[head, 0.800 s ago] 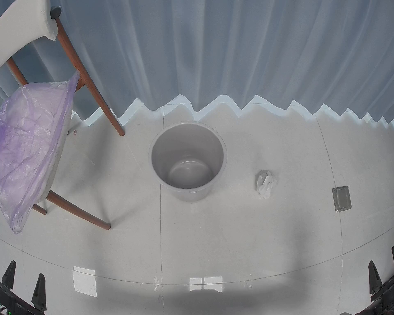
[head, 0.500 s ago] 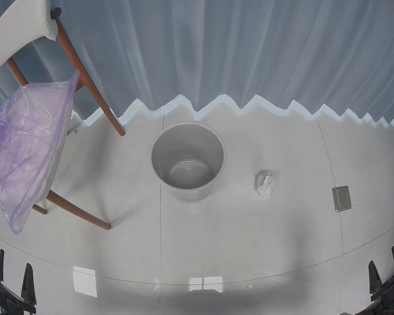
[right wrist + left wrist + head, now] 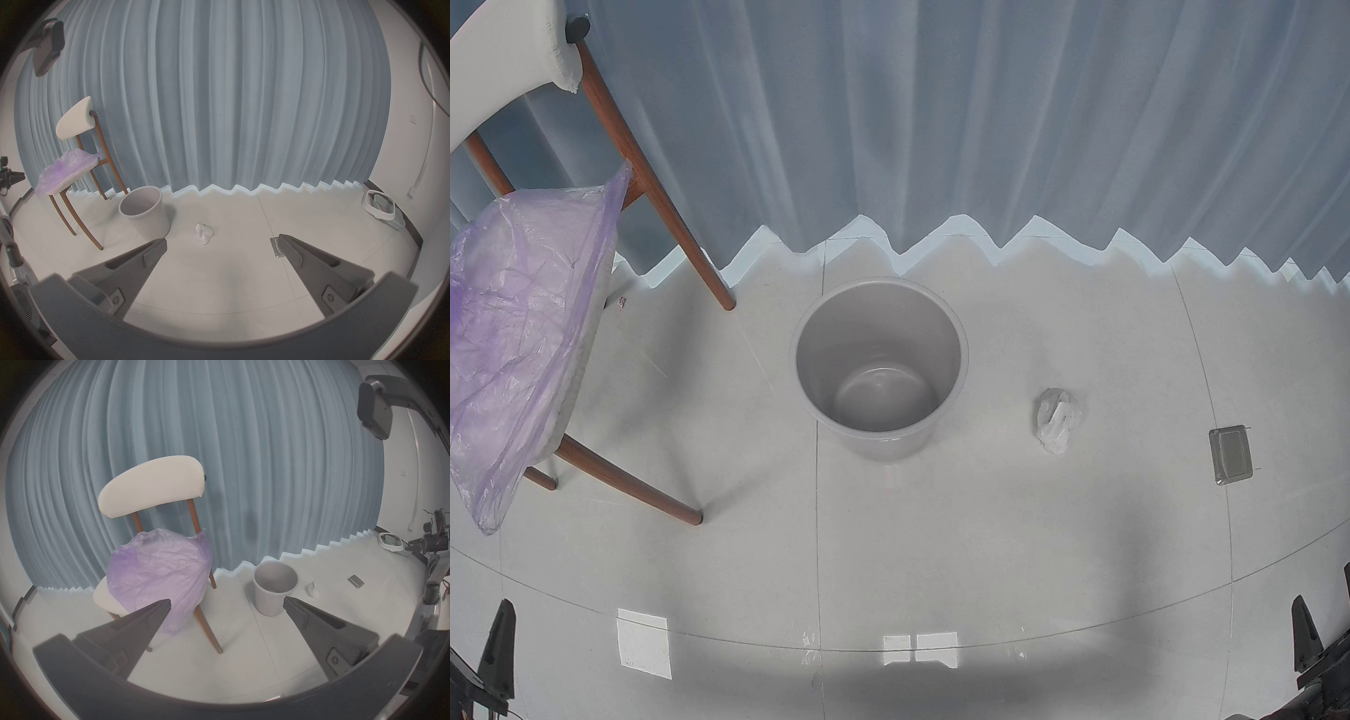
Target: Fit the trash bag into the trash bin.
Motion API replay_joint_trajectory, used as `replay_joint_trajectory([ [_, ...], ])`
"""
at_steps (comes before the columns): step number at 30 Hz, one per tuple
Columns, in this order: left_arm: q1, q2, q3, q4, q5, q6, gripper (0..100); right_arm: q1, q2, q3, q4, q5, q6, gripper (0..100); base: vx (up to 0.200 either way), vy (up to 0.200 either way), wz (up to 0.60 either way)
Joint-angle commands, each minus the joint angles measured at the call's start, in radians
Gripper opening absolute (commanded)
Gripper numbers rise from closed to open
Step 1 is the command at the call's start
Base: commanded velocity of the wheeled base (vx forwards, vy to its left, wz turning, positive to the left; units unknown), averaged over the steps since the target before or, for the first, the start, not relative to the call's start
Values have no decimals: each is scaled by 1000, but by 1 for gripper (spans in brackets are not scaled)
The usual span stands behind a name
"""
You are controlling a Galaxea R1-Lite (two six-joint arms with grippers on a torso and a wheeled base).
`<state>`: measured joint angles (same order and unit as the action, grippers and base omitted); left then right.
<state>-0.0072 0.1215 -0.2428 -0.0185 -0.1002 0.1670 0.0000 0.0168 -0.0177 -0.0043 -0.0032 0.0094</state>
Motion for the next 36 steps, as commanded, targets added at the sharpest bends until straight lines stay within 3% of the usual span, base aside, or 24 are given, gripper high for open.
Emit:
replay_joint_trajectory([
  [1,-11,285,-181,58,-35,20,100,0,-17,18,0,-3,8,100,0,0,0],
  [8,-14,535,-332,54,-32,69,100,0,-15,18,0,-3,4,100,0,0,0],
  [12,-22,639,-375,6,-38,181,100,0,-17,18,0,-3,4,100,0,0,0],
  [19,-172,808,-418,-150,-76,336,100,0,-17,18,0,-3,4,100,0,0,0],
  [24,-186,929,-487,-170,-67,490,100,0,-17,18,0,-1,4,100,0,0,0],
  [33,-231,1077,-520,-287,137,471,100,0,-17,18,0,0,3,100,0,0,0],
  [36,-267,1118,-521,-324,254,445,100,0,-17,18,0,0,4,100,0,0,0],
])
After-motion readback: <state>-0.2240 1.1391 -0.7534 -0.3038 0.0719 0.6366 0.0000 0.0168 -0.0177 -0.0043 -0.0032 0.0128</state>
